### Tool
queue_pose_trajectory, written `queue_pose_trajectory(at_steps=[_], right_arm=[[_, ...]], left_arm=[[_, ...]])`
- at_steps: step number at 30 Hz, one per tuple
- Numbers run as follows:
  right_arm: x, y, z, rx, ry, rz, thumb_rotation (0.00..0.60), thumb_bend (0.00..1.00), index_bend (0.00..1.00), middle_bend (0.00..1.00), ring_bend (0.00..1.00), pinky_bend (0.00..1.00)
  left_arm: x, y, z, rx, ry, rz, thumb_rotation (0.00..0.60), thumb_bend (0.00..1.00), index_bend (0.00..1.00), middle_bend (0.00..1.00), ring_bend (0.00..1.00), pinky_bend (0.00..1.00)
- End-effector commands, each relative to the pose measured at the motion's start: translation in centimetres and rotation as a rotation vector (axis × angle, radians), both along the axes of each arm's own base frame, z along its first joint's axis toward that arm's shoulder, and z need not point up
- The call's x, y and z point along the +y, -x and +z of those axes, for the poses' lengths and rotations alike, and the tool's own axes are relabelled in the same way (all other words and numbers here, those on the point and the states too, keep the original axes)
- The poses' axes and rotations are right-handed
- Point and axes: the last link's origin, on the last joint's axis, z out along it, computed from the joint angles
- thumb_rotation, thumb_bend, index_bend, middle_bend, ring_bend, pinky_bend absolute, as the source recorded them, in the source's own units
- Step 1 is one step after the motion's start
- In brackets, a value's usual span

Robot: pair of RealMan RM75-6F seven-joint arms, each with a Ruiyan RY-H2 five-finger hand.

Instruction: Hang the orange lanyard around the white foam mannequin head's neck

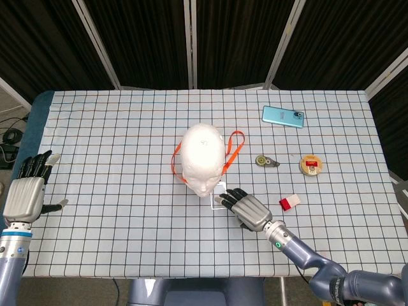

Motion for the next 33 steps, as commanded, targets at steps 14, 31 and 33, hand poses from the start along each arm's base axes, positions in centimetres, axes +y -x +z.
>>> queue_pose_trajectory(at_steps=[14, 31, 33], right_arm=[[0.3, 0.4, -2.0, 0.042, -0.012, -0.02, 0.6, 1.0, 0.09, 0.12, 0.09, 0.15], [3.5, 1.2, -1.9, 0.073, -0.14, -0.009, 0.6, 1.0, 0.16, 0.2, 0.15, 0.18], [4.2, 1.1, -1.7, 0.073, -0.162, 0.001, 0.6, 1.0, 0.16, 0.2, 0.15, 0.18]], left_arm=[[0.0, -0.1, -0.3, -0.014, 0.016, -0.009, 0.6, 0.0, 0.0, 0.0, 0.0, 0.0], [0.1, 0.0, -0.5, -0.02, 0.031, -0.005, 0.6, 0.0, 0.0, 0.0, 0.0, 0.0], [0.1, 0.0, -0.5, -0.02, 0.032, -0.005, 0.6, 0.0, 0.0, 0.0, 0.0, 0.0]])
